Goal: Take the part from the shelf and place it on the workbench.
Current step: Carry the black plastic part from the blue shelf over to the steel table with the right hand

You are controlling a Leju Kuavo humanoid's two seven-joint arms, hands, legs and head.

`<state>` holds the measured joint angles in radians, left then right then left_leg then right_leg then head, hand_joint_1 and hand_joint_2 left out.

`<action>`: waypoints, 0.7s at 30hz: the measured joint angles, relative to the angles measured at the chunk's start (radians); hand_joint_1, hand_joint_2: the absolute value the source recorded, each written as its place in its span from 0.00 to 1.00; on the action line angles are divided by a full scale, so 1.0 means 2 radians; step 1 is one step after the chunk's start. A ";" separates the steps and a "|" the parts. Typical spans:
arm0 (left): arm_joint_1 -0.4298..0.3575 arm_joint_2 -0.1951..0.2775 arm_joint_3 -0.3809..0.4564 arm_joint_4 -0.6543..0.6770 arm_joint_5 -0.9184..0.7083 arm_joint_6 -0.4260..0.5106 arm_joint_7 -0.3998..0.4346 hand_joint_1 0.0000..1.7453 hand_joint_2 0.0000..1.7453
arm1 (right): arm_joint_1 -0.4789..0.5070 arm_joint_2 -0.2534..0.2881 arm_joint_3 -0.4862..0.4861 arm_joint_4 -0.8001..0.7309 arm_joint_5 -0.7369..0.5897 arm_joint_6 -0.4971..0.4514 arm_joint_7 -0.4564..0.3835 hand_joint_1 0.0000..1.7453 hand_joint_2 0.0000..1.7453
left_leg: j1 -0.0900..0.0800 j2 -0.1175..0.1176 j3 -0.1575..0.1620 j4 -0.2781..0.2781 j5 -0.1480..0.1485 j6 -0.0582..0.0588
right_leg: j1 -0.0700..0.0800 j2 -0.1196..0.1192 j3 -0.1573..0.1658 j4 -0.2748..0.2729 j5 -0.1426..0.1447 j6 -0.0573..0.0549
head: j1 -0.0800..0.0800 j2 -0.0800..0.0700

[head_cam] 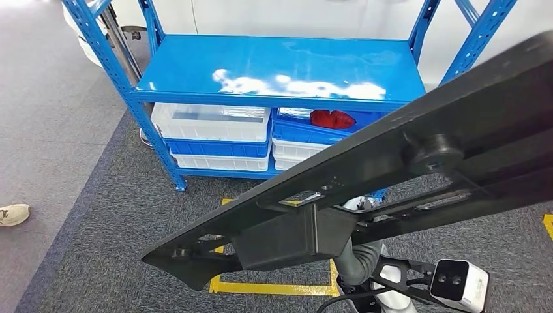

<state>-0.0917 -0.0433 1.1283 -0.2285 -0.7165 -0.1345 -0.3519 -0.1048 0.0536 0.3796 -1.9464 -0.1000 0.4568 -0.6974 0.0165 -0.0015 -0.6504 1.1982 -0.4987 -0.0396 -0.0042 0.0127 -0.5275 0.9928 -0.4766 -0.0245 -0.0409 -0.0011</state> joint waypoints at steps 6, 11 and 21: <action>0.000 0.000 0.009 0.000 0.004 0.037 0.000 0.00 1.00 | -0.023 -0.009 0.000 -0.016 0.005 -0.011 0.000 1.00 1.00 | 0.002 -0.014 0.059 -0.097 0.014 0.014 | 0.000 0.020 -0.012 0.008 0.006 0.016 | 0.000 0.000; -0.001 0.001 0.010 0.000 -0.003 0.054 -0.008 0.00 1.00 | -0.025 -0.025 -0.008 -0.042 0.013 -0.023 0.000 1.00 1.00 | 0.001 0.006 0.054 -0.101 0.019 0.027 | -0.002 0.000 -0.066 0.118 -0.053 0.028 | 0.000 0.000; -0.002 0.001 0.010 0.000 -0.013 0.048 -0.005 0.00 1.00 | -0.017 -0.039 -0.015 -0.081 0.020 -0.025 0.000 1.00 1.00 | -0.006 0.049 0.054 -0.097 0.015 0.014 | 0.005 -0.033 -0.022 0.010 0.008 0.009 | 0.000 0.000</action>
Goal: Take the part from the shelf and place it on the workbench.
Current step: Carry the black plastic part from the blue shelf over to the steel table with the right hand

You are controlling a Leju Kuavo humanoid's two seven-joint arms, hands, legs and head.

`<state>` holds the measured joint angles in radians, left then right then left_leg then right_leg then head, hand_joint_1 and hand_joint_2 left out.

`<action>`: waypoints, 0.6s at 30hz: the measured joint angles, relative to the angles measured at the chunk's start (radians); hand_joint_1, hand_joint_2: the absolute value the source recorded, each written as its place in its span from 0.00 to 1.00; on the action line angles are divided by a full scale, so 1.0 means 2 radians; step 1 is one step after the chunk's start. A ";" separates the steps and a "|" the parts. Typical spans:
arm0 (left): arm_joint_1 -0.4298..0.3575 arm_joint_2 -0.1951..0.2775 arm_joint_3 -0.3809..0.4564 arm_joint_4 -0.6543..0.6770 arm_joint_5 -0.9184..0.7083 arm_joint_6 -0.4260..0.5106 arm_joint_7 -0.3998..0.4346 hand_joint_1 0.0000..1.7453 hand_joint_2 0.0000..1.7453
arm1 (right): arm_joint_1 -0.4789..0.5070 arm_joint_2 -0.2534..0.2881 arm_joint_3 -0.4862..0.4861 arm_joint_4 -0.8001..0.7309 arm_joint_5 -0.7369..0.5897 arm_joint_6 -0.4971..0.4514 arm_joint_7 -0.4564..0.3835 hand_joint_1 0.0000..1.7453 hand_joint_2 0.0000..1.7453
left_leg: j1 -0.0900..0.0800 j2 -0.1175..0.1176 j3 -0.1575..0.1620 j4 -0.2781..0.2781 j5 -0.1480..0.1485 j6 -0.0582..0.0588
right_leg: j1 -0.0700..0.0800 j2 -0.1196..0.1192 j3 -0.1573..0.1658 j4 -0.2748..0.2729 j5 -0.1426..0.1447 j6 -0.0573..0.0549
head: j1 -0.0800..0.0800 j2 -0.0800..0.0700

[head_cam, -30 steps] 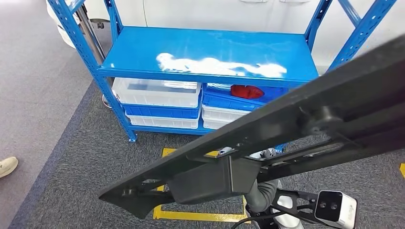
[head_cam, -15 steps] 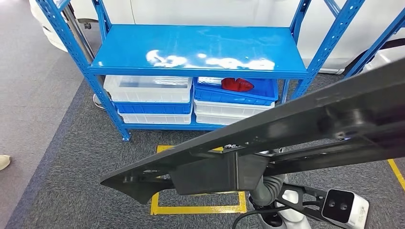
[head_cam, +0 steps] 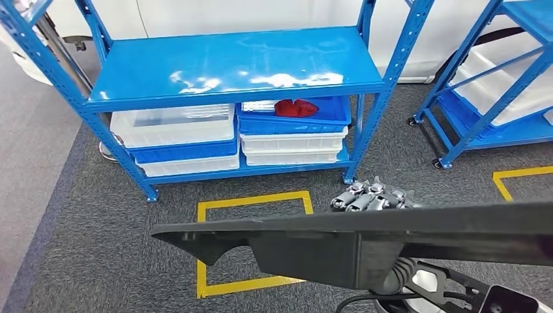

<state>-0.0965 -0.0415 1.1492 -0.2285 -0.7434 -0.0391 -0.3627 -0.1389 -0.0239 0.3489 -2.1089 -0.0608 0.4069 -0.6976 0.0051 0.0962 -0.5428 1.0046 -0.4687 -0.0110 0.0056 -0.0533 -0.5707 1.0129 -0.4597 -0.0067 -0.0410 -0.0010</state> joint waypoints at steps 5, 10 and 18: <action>0.001 0.001 -0.002 0.000 -0.012 0.005 0.006 0.00 1.00 | 0.003 -0.001 -0.006 -0.009 -0.001 0.011 0.000 1.00 1.00 | 0.003 -0.038 -0.043 0.101 -0.059 -0.010 | -0.004 0.025 -0.002 -0.004 0.006 -0.013 | 0.000 0.000; 0.005 0.001 -0.003 0.000 -0.017 0.004 0.012 0.00 1.00 | 0.022 -0.001 -0.007 -0.023 0.009 0.001 0.000 1.00 1.00 | 0.004 -0.054 -0.034 0.078 -0.022 -0.007 | -0.004 0.057 -0.002 0.000 0.006 -0.011 | 0.000 0.000; 0.006 -0.008 -0.009 0.001 -0.031 -0.002 0.025 0.00 1.00 | 0.040 -0.016 0.012 -0.065 0.053 -0.082 0.000 1.00 1.00 | 0.008 -0.060 -0.001 -0.003 0.003 0.012 | -0.005 0.064 -0.025 0.030 -0.008 0.012 | 0.000 0.000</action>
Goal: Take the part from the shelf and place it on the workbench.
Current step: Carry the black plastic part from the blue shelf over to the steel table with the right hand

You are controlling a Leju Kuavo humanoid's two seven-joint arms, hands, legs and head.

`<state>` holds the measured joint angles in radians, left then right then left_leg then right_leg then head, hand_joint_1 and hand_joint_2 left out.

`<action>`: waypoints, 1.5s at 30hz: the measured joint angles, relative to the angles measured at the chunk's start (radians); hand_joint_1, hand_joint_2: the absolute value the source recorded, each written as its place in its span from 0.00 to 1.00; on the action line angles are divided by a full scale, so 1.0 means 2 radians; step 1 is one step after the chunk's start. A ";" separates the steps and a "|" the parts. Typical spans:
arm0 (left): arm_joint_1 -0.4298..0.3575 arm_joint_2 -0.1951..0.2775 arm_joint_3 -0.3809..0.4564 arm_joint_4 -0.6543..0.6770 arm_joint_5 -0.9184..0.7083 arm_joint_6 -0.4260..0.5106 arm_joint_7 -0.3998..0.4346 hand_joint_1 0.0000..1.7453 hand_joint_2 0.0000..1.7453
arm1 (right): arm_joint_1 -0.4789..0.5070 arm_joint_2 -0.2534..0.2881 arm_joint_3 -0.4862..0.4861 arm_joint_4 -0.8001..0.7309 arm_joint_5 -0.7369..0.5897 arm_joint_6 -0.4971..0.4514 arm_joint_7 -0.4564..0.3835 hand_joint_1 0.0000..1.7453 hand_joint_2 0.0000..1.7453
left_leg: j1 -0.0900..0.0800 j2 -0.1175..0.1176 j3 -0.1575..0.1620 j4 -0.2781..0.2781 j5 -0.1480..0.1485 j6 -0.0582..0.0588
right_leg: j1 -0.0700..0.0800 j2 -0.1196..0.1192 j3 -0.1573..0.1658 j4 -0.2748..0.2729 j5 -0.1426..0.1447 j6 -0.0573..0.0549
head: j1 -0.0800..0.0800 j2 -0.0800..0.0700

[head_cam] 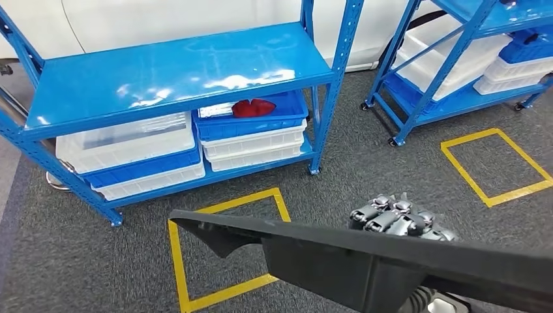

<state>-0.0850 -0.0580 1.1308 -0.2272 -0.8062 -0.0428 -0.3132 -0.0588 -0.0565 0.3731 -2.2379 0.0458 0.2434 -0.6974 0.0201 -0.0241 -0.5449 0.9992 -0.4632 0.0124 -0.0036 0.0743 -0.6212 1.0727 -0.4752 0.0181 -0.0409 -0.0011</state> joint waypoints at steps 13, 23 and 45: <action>-0.001 -0.024 -0.006 0.001 -0.007 0.013 0.036 0.00 1.00 | 0.015 -0.022 0.014 -0.016 -0.007 -0.014 0.000 1.00 1.00 | -0.006 0.063 0.006 0.001 -0.007 -0.013 | 0.003 -0.058 0.022 -0.032 0.012 -0.015 | 0.000 0.000; 0.004 -0.013 -0.003 0.001 -0.002 0.027 0.049 0.00 1.00 | 0.014 -0.020 -0.017 -0.010 -0.049 0.060 0.000 1.00 1.00 | -0.003 -0.002 -0.024 0.064 -0.021 -0.017 | 0.000 0.000 0.022 -0.033 0.017 -0.023 | 0.000 0.000; -0.003 -0.002 -0.001 0.001 -0.014 0.018 0.049 0.00 1.00 | 0.046 0.055 -0.085 -0.030 -0.039 0.103 0.000 1.00 1.00 | -0.005 0.054 0.011 0.004 -0.017 -0.018 | -0.001 -0.051 0.024 -0.039 0.016 -0.018 | 0.000 0.000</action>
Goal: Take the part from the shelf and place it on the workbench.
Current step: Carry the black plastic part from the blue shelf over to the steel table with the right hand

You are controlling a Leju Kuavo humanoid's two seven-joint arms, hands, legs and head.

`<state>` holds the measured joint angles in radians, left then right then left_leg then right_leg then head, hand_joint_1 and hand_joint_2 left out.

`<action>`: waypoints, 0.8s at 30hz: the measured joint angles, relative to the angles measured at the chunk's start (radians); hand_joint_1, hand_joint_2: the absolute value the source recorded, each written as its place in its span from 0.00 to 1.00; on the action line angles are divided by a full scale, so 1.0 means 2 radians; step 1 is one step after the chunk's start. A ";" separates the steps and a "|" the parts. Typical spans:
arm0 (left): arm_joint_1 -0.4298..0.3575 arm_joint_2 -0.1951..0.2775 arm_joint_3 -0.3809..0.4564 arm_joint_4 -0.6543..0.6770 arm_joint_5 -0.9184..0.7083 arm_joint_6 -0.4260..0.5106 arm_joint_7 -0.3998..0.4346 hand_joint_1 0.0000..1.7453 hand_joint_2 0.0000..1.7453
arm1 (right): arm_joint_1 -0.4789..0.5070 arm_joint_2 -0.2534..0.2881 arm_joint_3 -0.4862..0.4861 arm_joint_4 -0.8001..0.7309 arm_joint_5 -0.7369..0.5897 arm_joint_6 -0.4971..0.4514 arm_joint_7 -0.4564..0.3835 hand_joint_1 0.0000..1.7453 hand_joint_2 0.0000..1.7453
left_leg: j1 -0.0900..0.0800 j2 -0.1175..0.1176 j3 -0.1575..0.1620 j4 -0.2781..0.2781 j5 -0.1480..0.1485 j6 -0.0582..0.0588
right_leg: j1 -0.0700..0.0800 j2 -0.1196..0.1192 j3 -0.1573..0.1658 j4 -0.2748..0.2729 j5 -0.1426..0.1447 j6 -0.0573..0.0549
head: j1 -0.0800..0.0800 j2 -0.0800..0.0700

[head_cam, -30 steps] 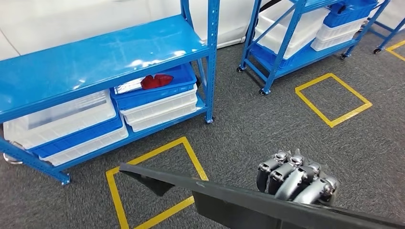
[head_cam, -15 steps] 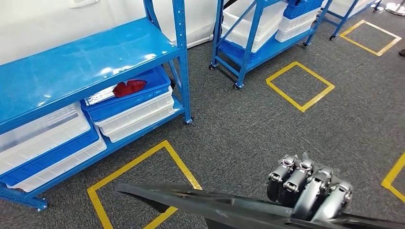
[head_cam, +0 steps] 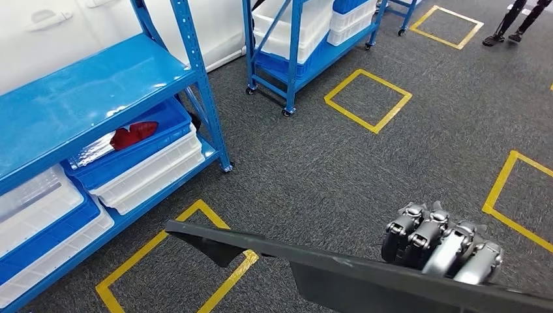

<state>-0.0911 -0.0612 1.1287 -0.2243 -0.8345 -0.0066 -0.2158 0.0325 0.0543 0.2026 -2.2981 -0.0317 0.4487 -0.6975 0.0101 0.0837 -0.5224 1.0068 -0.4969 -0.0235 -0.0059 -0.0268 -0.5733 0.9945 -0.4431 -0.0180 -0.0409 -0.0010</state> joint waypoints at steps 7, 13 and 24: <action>0.002 0.029 0.000 0.000 -0.011 0.002 0.022 0.00 1.00 | 0.013 -0.021 0.028 -0.018 0.058 -0.166 0.000 1.00 1.00 | 0.003 -0.039 -0.056 0.112 -0.034 -0.006 | -0.001 0.042 0.000 0.001 0.002 -0.005 | 0.000 0.000; 0.005 0.041 0.012 0.000 0.005 0.010 0.023 0.00 1.00 | 0.004 -0.059 0.065 -0.018 0.051 -0.187 0.000 1.00 1.00 | 0.006 -0.079 -0.014 0.001 0.011 0.005 | -0.002 0.079 -0.012 0.011 0.002 0.011 | 0.000 0.000; 0.006 0.026 0.028 0.000 0.011 0.008 0.023 0.00 1.00 | -0.017 -0.070 0.075 0.009 0.036 -0.142 0.001 1.00 1.00 | 0.001 -0.011 -0.006 -0.003 0.010 0.019 | -0.001 0.000 -0.034 0.062 -0.014 0.018 | 0.000 0.000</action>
<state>-0.0792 -0.0101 1.1856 -0.2243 -0.8134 0.0102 -0.1690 -0.0024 -0.0865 0.3534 -2.2808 0.0404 0.1645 -0.6962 0.0128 0.0615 -0.5351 1.0001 -0.4776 0.0144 -0.0081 -0.0273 -0.6404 1.1194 -0.4712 0.0173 -0.0408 -0.0010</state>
